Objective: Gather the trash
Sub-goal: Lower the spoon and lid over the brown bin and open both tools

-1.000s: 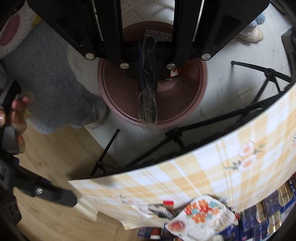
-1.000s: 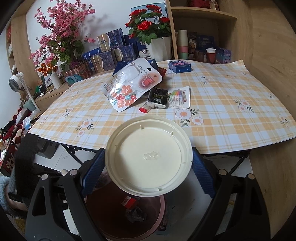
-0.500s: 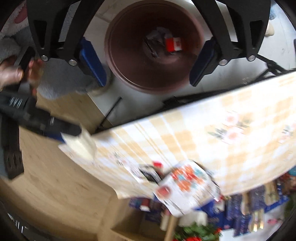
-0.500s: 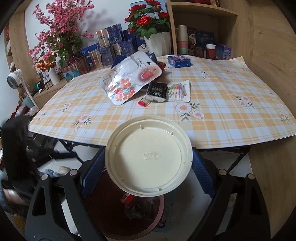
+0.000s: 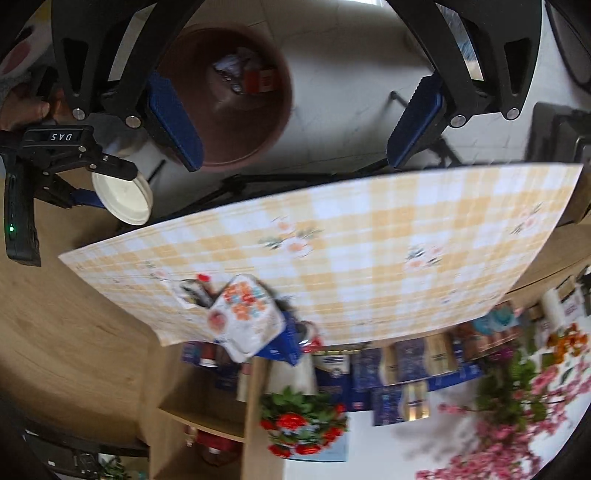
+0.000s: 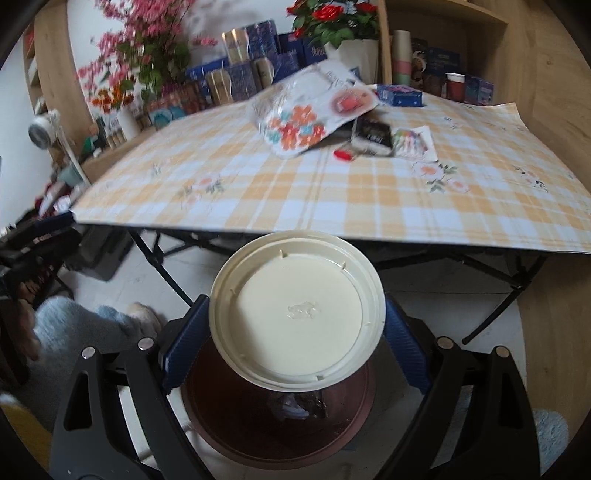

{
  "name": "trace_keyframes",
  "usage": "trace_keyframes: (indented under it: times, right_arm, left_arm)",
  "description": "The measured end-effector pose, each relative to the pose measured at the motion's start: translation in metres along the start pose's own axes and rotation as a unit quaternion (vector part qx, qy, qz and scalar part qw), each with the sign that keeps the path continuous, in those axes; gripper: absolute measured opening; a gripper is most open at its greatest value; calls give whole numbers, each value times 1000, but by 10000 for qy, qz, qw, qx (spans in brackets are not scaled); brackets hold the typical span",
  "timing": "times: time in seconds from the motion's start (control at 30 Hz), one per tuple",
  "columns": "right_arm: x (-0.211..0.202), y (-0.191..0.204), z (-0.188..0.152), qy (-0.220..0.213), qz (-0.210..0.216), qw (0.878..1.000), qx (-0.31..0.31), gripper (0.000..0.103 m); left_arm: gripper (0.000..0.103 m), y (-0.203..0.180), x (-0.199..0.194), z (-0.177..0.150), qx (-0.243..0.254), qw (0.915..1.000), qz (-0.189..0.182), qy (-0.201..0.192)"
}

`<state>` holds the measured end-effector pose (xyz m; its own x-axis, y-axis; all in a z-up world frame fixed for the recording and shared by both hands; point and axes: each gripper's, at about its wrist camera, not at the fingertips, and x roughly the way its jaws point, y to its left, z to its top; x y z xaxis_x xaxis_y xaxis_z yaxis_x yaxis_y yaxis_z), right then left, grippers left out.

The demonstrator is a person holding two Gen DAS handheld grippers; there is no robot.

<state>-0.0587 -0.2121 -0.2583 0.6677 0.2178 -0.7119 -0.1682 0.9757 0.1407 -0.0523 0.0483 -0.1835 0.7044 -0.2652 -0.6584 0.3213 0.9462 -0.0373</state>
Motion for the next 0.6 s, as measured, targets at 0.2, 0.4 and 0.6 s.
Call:
trace_keyframes:
  times: [0.2,0.4,0.6]
  right_arm:
    - [20,14,-6,398,-34,9989,-256,89]
    - [38,19,-12,822,-152,9958,-371,89]
    - [45,16,-15,1005,-176,9943,-309,90]
  left_arm:
    - [97,17,-2,-8,-423,9990,161,-52]
    - [97,29,2,-10,-728,9970,269,55]
    - [97,34,4,-11,-867,9958,274,101]
